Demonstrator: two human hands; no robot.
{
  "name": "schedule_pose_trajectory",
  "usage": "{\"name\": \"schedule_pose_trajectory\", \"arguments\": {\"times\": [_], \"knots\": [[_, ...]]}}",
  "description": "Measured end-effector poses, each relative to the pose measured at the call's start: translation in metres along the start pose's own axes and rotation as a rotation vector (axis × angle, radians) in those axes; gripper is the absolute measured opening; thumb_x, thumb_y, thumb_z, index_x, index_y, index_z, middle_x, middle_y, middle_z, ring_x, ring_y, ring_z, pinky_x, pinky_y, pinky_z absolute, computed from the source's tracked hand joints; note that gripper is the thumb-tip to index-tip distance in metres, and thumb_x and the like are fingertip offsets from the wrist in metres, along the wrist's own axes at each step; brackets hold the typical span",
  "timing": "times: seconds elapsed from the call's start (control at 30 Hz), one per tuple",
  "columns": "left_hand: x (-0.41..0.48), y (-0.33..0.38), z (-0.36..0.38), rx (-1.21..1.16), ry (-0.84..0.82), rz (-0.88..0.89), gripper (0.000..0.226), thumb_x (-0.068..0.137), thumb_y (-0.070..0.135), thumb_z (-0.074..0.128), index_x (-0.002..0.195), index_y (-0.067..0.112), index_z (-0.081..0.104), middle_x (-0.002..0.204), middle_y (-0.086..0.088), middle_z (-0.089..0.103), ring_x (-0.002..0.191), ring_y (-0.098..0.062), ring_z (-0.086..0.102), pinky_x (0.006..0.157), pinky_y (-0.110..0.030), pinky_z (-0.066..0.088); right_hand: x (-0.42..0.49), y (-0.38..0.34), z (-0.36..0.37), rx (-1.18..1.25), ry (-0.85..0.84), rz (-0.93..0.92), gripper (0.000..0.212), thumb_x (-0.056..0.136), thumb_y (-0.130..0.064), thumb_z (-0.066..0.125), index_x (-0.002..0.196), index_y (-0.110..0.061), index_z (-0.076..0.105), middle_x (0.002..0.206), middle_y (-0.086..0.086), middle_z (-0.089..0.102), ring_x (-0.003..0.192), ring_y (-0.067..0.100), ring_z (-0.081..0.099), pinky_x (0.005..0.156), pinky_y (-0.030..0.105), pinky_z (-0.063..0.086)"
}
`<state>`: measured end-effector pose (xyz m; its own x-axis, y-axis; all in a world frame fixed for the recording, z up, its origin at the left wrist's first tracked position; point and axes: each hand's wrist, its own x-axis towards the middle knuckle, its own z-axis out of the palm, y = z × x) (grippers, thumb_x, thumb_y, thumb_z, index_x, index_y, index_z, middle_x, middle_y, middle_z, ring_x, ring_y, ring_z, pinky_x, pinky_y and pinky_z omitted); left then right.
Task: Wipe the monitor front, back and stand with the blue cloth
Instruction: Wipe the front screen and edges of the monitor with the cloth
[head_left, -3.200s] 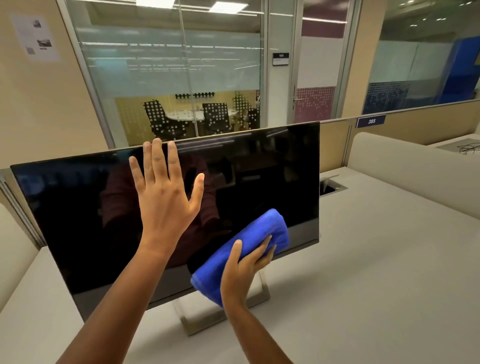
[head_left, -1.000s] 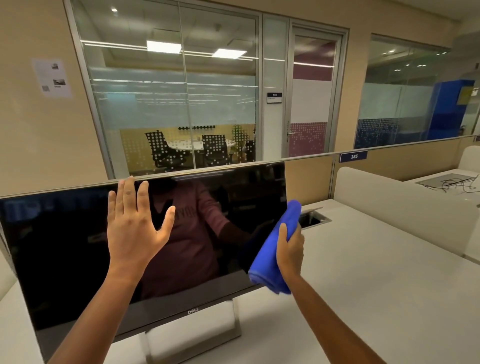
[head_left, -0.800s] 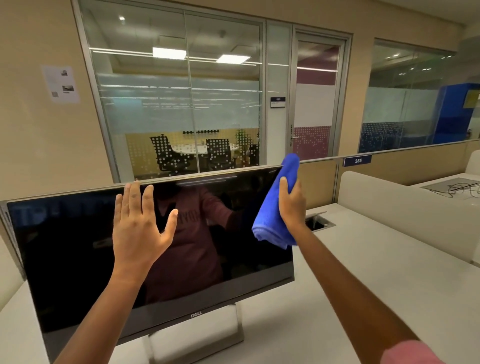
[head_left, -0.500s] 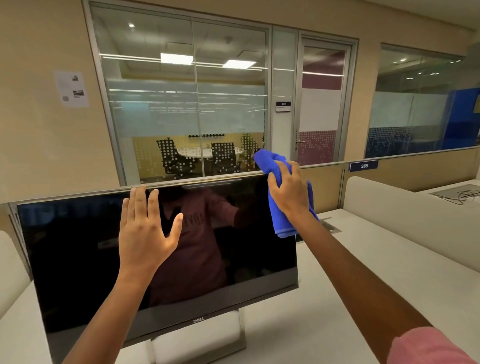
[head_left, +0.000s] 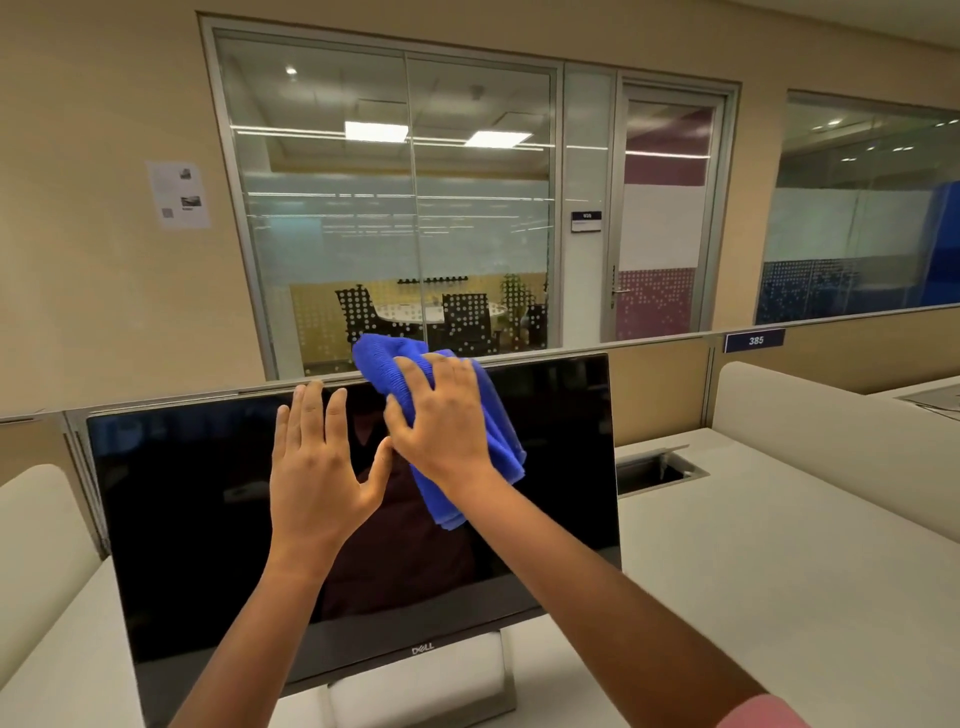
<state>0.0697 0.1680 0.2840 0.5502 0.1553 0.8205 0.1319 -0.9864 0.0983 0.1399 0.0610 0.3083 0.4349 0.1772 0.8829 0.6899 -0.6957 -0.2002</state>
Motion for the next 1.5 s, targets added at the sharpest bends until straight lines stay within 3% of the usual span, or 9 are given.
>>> {"name": "schedule_pose_trajectory", "arguments": {"times": [0.2,0.33,0.47,0.87,1.07,1.23,1.33,1.4,1.5], "knots": [[0.001,-0.001,-0.001,0.001,0.010,0.007,0.065,0.082,0.046,0.035,0.123,-0.002,0.048,0.132,-0.026,0.047,0.126,-0.039,0.043,0.109,-0.048,0.026,0.007,0.014,-0.011,-0.048,-0.114,-0.099,0.052,0.082,-0.044,0.037,0.118,-0.014,0.059,0.106,0.012,0.062,0.098,0.032,0.058,0.096,0.051,0.040],[0.002,-0.001,-0.004,0.009,0.011,0.013,0.060,0.082,0.043,0.037,0.120,0.000,0.052,0.129,-0.023,0.050,0.122,-0.037,0.047,0.107,-0.049,0.029,0.008,0.048,-0.026,-0.114,-0.058,-0.020,0.049,0.080,-0.044,0.039,0.109,-0.013,0.063,0.097,0.010,0.062,0.087,0.032,0.060,0.088,0.050,0.046],[0.001,-0.004,-0.007,0.025,0.005,0.037,0.058,0.081,0.041,0.038,0.119,0.001,0.054,0.128,-0.021,0.052,0.121,-0.034,0.050,0.105,-0.049,0.032,0.003,0.070,-0.031,-0.123,-0.004,0.027,0.049,0.081,-0.042,0.040,0.110,-0.009,0.062,0.097,0.013,0.061,0.088,0.032,0.058,0.093,0.050,0.043],[0.003,-0.014,-0.013,-0.053,-0.002,0.048,0.055,0.083,0.033,0.034,0.125,0.001,0.049,0.128,-0.018,0.054,0.122,-0.031,0.050,0.104,-0.050,0.032,0.004,-0.004,0.000,-0.035,-0.009,0.023,0.048,0.079,-0.038,0.041,0.106,-0.005,0.064,0.096,0.018,0.062,0.089,0.038,0.058,0.089,0.054,0.046],[-0.012,-0.038,-0.020,-0.055,0.059,-0.005,0.057,0.081,0.023,0.033,0.133,0.001,0.040,0.138,-0.022,0.044,0.129,-0.035,0.041,0.105,-0.048,0.021,0.004,-0.066,0.021,-0.012,-0.135,-0.021,0.050,0.079,-0.041,0.038,0.108,-0.009,0.063,0.099,0.018,0.062,0.091,0.036,0.059,0.094,0.052,0.043],[-0.025,-0.069,-0.028,-0.005,0.051,-0.078,0.059,0.082,0.024,0.030,0.136,0.001,0.031,0.139,-0.025,0.040,0.131,-0.038,0.037,0.105,-0.051,0.020,0.012,-0.100,0.028,0.082,-0.271,-0.062,0.048,0.079,-0.035,0.038,0.108,-0.007,0.064,0.094,0.018,0.063,0.082,0.036,0.059,0.082,0.044,0.047],[-0.029,-0.087,-0.032,0.015,0.040,-0.115,0.061,0.082,0.026,0.030,0.136,-0.001,0.032,0.140,-0.025,0.039,0.131,-0.038,0.037,0.105,-0.052,0.022,0.026,-0.092,0.014,0.226,-0.344,-0.042,0.039,0.088,-0.023,0.050,0.124,-0.010,0.054,0.110,0.016,0.058,0.099,0.033,0.054,0.090,0.038,0.039],[-0.030,-0.100,-0.036,0.024,0.049,-0.139,0.062,0.083,0.029,0.029,0.137,-0.003,0.032,0.141,-0.026,0.038,0.132,-0.038,0.035,0.106,-0.051,0.022,0.032,-0.081,0.001,0.345,-0.286,0.057,0.040,0.088,-0.017,0.054,0.127,-0.009,0.052,0.115,0.016,0.057,0.106,0.031,0.053,0.091,0.035,0.038],[-0.031,-0.115,-0.042,0.021,0.047,-0.175,0.065,0.085,0.034,0.025,0.139,-0.001,0.027,0.145,-0.024,0.030,0.136,-0.036,0.026,0.110,-0.047,0.017,0.034,-0.061,-0.011,0.242,-0.125,0.167,0.040,0.087,-0.017,0.055,0.126,-0.007,0.052,0.116,0.019,0.057,0.105,0.034,0.053,0.092,0.038,0.038]]}}
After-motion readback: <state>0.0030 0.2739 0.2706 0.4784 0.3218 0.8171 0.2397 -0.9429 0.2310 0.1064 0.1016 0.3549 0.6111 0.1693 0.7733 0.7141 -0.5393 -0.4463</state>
